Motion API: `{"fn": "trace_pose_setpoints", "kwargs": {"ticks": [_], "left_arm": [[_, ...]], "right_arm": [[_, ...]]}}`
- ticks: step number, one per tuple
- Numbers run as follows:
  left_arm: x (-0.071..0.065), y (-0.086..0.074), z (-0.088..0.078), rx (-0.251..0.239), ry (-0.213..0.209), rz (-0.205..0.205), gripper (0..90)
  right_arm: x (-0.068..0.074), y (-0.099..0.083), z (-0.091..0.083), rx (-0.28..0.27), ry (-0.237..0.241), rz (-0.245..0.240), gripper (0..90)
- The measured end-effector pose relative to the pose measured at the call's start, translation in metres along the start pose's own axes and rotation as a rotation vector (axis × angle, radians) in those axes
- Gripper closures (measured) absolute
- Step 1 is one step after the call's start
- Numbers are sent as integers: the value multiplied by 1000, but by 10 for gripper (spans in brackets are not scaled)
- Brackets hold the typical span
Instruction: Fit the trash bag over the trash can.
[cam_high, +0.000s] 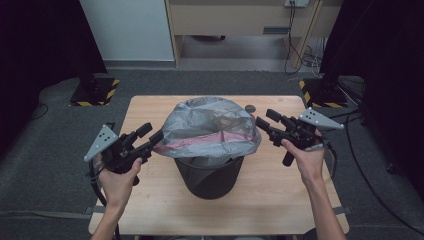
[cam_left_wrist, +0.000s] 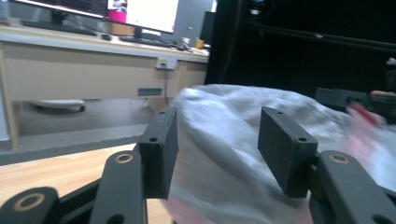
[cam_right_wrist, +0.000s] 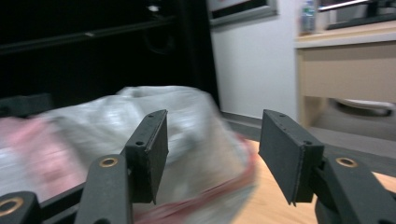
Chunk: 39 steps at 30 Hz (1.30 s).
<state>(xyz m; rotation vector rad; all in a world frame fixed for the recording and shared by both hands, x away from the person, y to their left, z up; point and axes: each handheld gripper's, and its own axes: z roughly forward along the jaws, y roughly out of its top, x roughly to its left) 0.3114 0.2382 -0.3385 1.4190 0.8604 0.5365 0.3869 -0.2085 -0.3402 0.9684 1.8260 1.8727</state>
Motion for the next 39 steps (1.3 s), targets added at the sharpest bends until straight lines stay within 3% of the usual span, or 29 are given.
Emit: {"fn": "trace_pose_setpoints", "kwargs": {"ticks": [6,10,18,23,25,28,35,39], "left_arm": [[-14,-11,-11,11,-58,-6,432],[-21,-17,-14,14,-77,3,407],[-27,-25,-14,20,-98,14,412],[-29,-32,-14,48,-121,-3,489],[-31,-32,-14,54,-117,11,517],[-33,-32,-14,54,-118,24,568],[-40,-34,-13,73,-111,55,733],[-40,-34,-14,87,-118,69,834]], "right_arm": [[23,-11,-11,7,98,7,400],[33,-15,-12,8,136,12,404],[43,-19,-24,14,163,8,412],[48,-25,-24,22,182,6,466],[50,-29,-24,-5,179,26,473],[52,-30,-26,-11,174,25,553],[55,-32,-29,-14,180,1,836],[55,-33,-30,-5,190,-5,867]]}}
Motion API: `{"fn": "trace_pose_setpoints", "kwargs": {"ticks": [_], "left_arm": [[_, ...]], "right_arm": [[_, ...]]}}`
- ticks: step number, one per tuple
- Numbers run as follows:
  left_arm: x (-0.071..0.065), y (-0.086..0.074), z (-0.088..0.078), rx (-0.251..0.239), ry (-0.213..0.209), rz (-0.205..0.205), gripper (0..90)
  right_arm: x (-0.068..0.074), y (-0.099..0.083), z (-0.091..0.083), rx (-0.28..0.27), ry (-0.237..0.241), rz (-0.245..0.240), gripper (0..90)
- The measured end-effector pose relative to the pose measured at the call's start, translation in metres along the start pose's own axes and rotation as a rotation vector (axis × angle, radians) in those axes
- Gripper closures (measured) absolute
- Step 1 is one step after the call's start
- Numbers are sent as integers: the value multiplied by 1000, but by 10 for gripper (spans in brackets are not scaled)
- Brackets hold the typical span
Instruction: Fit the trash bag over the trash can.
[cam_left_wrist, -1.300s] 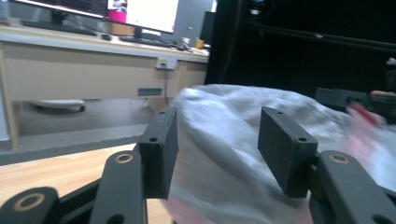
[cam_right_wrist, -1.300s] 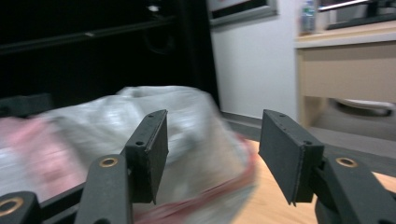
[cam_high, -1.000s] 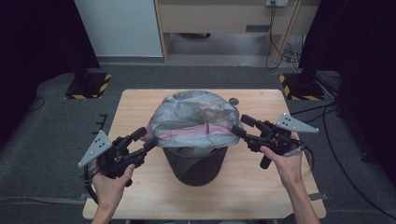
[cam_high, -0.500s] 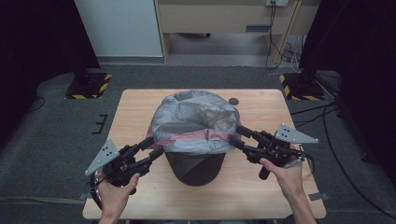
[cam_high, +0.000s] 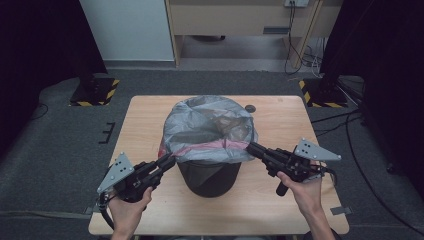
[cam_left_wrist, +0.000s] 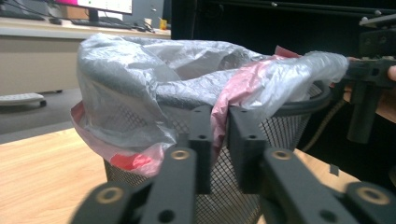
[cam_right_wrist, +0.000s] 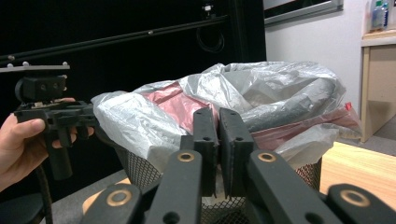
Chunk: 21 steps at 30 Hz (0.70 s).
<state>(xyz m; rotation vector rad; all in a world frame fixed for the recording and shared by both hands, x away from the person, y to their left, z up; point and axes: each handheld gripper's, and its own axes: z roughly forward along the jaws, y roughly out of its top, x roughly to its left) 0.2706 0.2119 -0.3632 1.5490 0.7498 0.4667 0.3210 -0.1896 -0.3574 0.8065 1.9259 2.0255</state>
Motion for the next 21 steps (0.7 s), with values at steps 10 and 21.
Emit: {"fn": "trace_pose_setpoints", "kwargs": {"ticks": [10,21], "left_arm": [[-8,-6,7,63,-22,28,900],[-16,-19,18,146,-31,67,900]], "right_arm": [[-1,-7,2,72,46,0,891],[0,-18,10,185,26,-67,895]]}}
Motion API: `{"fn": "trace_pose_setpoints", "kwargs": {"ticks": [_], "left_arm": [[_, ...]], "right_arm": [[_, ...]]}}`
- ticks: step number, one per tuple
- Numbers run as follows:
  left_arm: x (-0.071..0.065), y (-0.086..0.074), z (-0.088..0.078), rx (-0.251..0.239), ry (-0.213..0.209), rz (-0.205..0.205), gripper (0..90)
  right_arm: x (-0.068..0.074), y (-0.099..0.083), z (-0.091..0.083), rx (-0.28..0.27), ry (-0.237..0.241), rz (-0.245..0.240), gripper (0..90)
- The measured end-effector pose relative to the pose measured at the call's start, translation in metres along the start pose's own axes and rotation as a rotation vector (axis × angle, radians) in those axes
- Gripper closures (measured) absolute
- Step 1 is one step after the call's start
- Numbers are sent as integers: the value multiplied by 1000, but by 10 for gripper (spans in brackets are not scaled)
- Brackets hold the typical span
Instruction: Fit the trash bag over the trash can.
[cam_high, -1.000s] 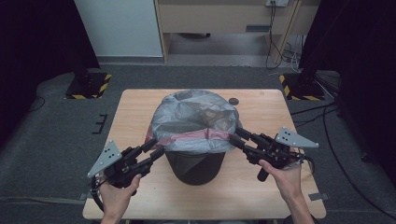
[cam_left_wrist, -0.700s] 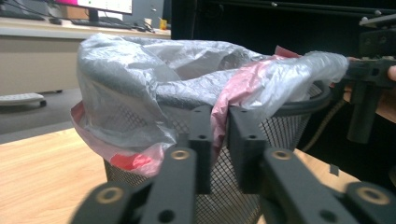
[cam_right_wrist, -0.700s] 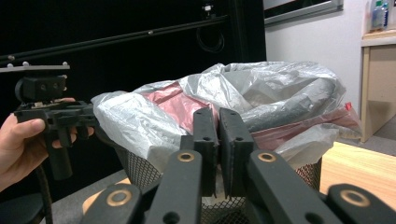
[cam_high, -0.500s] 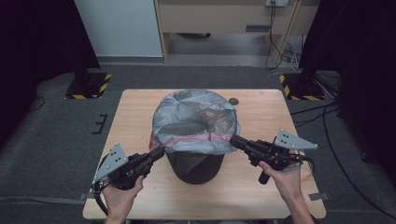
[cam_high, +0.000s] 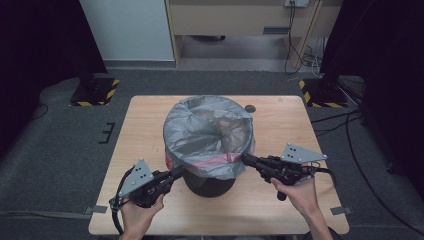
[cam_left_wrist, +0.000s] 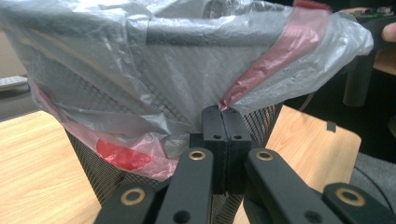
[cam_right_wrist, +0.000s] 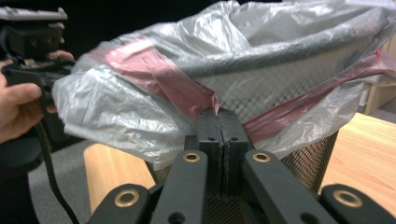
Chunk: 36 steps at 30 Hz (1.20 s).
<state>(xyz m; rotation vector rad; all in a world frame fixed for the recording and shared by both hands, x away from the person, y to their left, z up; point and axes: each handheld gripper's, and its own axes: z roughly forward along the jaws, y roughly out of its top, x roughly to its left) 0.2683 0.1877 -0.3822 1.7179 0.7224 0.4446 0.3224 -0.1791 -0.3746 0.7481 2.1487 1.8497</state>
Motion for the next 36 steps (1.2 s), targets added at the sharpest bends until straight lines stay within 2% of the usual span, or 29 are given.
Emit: {"fn": "trace_pose_setpoints", "kwargs": {"ticks": [2,4,5,7,8,9,10,11,12,14,17,22,23,24,26,29,32,36], "left_arm": [[-1,-2,1,24,1,1,900],[-2,-7,3,62,22,20,900],[-2,-9,5,70,20,6,900],[0,-12,6,64,15,-3,899],[0,-13,6,61,16,-3,895],[0,-13,6,61,16,-3,874],[2,-15,4,33,25,-14,820],[2,-15,4,33,25,-14,741],[5,-19,4,-8,29,-39,656],[8,-24,2,-42,44,-40,499],[11,-28,-3,-81,37,-49,423],[16,-30,-12,-113,32,-46,296],[16,-30,-12,-113,32,-46,278],[18,-33,-15,-126,49,-50,262],[24,-34,-17,-139,76,-47,251],[34,-37,-18,-142,118,-85,257],[42,-40,-17,-137,134,-123,284],[48,-43,-15,-145,137,-142,290]], "right_arm": [[0,0,0,22,-13,-24,895],[1,0,0,68,-36,-56,895],[0,-1,0,86,-47,-65,894],[-2,-4,3,88,-53,-43,852],[-3,-5,4,85,-61,-24,776],[-3,-5,4,85,-61,-24,776],[-7,-6,4,74,-63,-5,682],[-9,-5,2,61,-51,7,627],[-10,-4,0,36,-42,19,595],[-12,0,-4,-2,-24,30,529],[-15,6,-11,-52,-19,37,463],[-22,12,-18,-112,-33,59,358],[-22,12,-18,-112,-33,59,358],[-26,13,-19,-130,-40,75,322],[-28,14,-19,-147,-45,90,315],[-31,17,-22,-181,-40,111,307],[-34,21,-26,-205,-46,116,281],[-36,25,-30,-229,-70,124,277]]}}
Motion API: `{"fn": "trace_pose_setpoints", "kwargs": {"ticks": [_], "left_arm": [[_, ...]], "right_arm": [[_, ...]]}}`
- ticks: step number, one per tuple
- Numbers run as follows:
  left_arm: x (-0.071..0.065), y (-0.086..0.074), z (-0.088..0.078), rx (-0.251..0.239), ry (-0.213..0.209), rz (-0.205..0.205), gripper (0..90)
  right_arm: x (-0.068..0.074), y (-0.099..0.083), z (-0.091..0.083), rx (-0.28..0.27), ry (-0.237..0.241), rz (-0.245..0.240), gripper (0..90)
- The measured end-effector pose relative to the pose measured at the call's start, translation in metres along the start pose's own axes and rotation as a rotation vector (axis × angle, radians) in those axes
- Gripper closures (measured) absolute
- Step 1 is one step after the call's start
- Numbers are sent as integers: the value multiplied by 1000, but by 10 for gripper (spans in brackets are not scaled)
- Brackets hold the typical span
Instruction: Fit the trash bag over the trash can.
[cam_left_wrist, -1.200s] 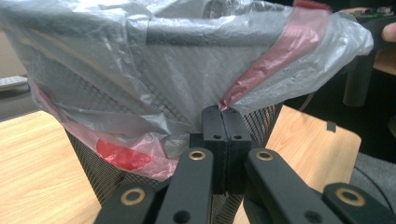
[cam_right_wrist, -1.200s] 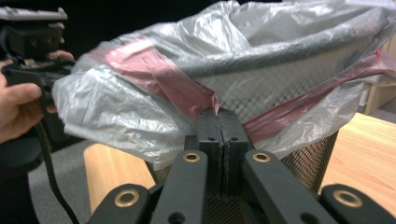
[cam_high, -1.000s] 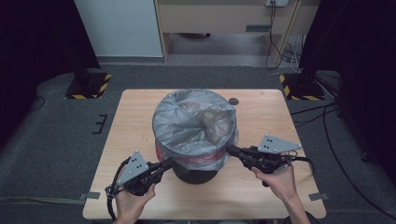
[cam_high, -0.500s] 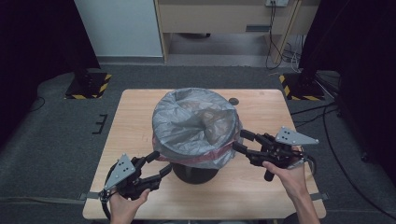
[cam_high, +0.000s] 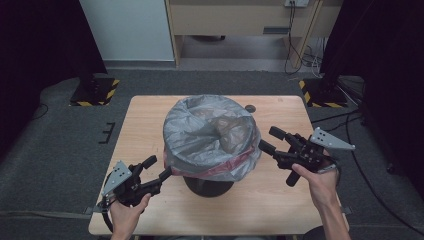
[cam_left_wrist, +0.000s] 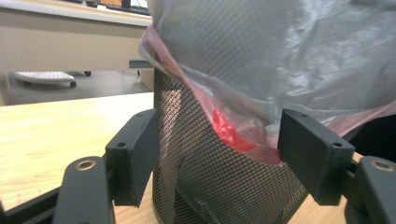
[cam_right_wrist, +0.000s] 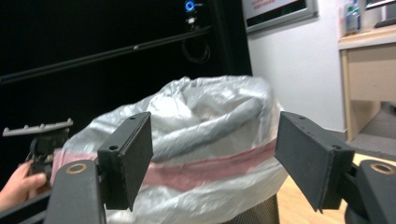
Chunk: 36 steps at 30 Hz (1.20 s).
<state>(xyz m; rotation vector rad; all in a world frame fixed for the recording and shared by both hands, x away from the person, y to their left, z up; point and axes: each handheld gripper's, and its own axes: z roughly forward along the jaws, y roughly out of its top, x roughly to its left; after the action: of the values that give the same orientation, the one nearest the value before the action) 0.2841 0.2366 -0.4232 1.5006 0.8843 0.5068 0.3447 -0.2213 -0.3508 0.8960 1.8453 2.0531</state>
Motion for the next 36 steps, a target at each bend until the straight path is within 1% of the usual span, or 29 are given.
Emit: {"fn": "trace_pose_setpoints", "kwargs": {"ticks": [2,6,9,11,12,14,16,19,20,21,24,26,27,28,29,31,32,33,34,36], "left_arm": [[2,0,-1,-1,8,2,290],[7,-3,-5,-11,16,-14,271],[11,-7,-5,-29,17,-28,233],[12,-8,-4,-30,22,-27,226],[14,-8,-5,-36,34,-21,226],[15,-6,-7,-56,53,-13,225],[15,-2,-11,-98,83,-12,229],[16,6,-15,-143,107,-4,233],[17,7,-15,-156,117,1,235],[19,8,-15,-155,125,7,236],[24,6,-13,-126,154,13,241],[28,1,-9,-85,175,25,242],[28,1,-9,-85,175,25,243],[32,-4,-6,-46,194,49,244],[35,-5,-4,-20,204,62,241],[40,-8,-1,9,225,81,229],[42,-10,0,28,232,90,220],[42,-10,0,28,232,90,221],[44,-14,3,56,237,87,221],[44,-16,6,79,238,89,220]], "right_arm": [[-1,3,1,-15,-22,-4,276],[-3,12,8,-48,-66,3,273],[-5,21,18,-59,-92,4,274],[-7,29,26,-74,-108,4,274],[-6,33,31,-76,-112,5,274],[-5,41,41,-80,-115,-3,274],[-3,49,51,-79,-114,-16,272],[-1,58,64,-69,-117,-34,268],[0,61,68,-69,-118,-30,268],[1,63,71,-69,-122,-33,268],[4,70,83,-68,-128,-40,266],[7,76,91,-70,-126,-43,265],[9,79,96,-68,-128,-48,265],[11,82,100,-70,-126,-52,266],[13,85,104,-65,-122,-54,266],[19,90,113,-58,-117,-64,268],[22,92,117,-55,-113,-67,269],[22,92,117,-55,-113,-67,269],[28,95,126,-53,-103,-70,270],[35,95,135,-45,-93,-77,271]]}}
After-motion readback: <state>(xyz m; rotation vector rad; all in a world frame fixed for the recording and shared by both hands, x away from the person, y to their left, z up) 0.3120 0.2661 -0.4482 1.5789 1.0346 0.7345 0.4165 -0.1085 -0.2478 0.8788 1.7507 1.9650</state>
